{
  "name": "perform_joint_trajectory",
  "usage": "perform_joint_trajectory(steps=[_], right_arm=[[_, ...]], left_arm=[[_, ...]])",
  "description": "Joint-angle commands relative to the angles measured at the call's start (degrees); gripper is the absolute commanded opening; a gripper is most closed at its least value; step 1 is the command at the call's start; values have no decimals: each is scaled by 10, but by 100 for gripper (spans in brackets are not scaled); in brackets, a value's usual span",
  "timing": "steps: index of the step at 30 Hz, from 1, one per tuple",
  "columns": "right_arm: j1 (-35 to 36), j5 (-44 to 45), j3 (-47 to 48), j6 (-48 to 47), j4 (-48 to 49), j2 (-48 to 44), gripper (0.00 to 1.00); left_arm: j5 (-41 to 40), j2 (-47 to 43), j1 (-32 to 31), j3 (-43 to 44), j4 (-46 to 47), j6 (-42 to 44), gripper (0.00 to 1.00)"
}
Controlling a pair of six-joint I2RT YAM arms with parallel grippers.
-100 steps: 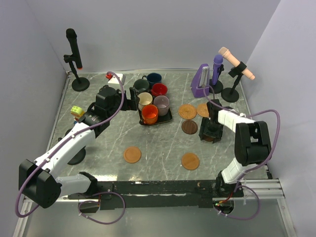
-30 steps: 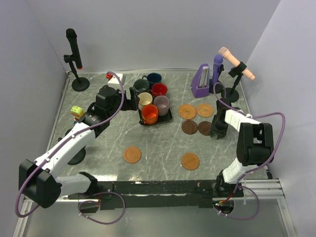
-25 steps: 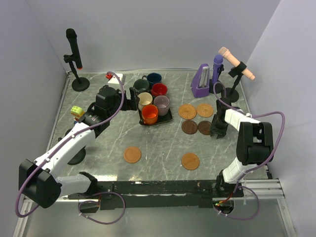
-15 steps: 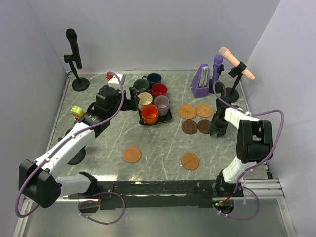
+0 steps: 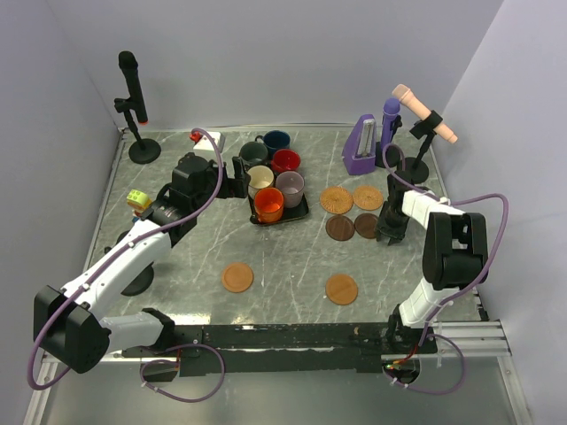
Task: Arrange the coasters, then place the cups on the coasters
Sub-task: Move the coaster to the center of the board.
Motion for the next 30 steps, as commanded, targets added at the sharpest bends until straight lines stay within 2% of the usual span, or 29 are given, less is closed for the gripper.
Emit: perform_joint_trajectory(steps=[1, 17, 30], right_arm=[[-2, 2, 24, 7, 15, 15, 46], [-2, 8, 21, 3, 14, 4, 48], [18, -16, -61, 3, 11, -149, 73]], left_arm=[[-4, -5, -3, 9, 12, 4, 97], [-5, -7, -4, 9, 10, 4, 97], [1, -9, -4, 9, 12, 2, 97]])
